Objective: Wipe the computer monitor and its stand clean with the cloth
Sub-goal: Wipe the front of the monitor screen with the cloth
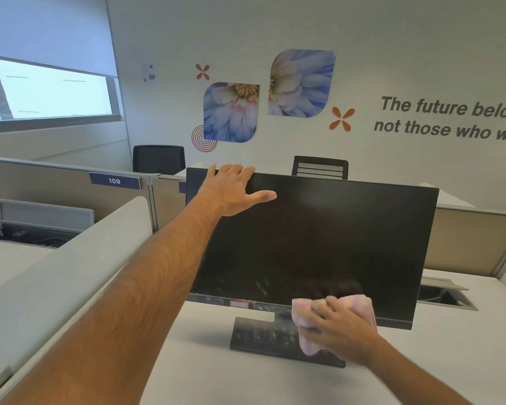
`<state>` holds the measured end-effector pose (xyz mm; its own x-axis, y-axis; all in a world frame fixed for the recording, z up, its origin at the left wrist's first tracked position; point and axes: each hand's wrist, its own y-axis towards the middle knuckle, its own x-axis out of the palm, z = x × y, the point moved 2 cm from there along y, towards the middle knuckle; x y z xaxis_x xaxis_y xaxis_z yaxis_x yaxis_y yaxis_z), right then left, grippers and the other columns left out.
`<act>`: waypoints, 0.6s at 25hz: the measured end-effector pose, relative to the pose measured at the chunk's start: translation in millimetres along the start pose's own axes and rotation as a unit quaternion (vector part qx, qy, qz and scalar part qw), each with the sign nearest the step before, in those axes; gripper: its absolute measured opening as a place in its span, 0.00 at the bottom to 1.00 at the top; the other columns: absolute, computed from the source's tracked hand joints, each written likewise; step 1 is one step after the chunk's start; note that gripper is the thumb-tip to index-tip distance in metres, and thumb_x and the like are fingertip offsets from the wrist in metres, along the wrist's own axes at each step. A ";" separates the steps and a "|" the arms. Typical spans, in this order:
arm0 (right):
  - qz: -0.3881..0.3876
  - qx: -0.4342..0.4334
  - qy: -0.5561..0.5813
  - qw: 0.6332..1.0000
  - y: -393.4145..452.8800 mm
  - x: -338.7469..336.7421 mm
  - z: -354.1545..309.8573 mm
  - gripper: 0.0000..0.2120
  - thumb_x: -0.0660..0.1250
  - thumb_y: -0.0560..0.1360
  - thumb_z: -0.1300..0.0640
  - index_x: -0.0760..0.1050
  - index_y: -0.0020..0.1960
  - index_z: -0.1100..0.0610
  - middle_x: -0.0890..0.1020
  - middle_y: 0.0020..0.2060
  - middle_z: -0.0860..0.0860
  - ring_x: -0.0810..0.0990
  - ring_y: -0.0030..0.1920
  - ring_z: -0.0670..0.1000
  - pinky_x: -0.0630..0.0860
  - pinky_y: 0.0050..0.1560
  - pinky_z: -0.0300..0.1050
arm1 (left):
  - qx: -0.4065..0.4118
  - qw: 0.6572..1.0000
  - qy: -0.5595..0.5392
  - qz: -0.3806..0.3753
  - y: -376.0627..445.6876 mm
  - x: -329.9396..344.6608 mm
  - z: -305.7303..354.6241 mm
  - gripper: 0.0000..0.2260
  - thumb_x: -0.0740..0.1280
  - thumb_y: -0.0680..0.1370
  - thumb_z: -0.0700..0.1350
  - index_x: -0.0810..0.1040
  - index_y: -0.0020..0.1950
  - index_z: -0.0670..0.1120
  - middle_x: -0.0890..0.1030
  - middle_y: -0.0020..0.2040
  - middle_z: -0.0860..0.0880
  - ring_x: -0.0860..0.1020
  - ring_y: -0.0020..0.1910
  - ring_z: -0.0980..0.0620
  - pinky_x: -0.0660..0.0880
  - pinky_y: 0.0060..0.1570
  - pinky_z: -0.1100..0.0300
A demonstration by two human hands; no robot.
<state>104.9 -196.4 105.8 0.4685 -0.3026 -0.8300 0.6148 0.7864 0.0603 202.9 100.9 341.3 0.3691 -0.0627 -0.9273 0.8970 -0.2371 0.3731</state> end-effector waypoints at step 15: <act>0.094 0.211 0.081 0.970 18.8 -18.4 23.7 0.34 0.83 0.58 0.56 0.78 0.63 0.49 0.77 0.65 0.56 0.76 0.58 0.61 0.79 0.54 0.60 | 0.001 1.000 -0.007 0.001 -1.8 -0.2 -7.2 0.47 0.44 0.68 0.79 0.58 0.79 0.52 0.62 0.79 0.48 0.58 0.79 0.44 0.48 0.76 0.34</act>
<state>122.9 -188.8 135.3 0.5121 -0.0598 -0.8569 0.7496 0.5182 0.4118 203.0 108.4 341.0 0.3671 -0.0767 -0.9270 0.8958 -0.2391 0.3745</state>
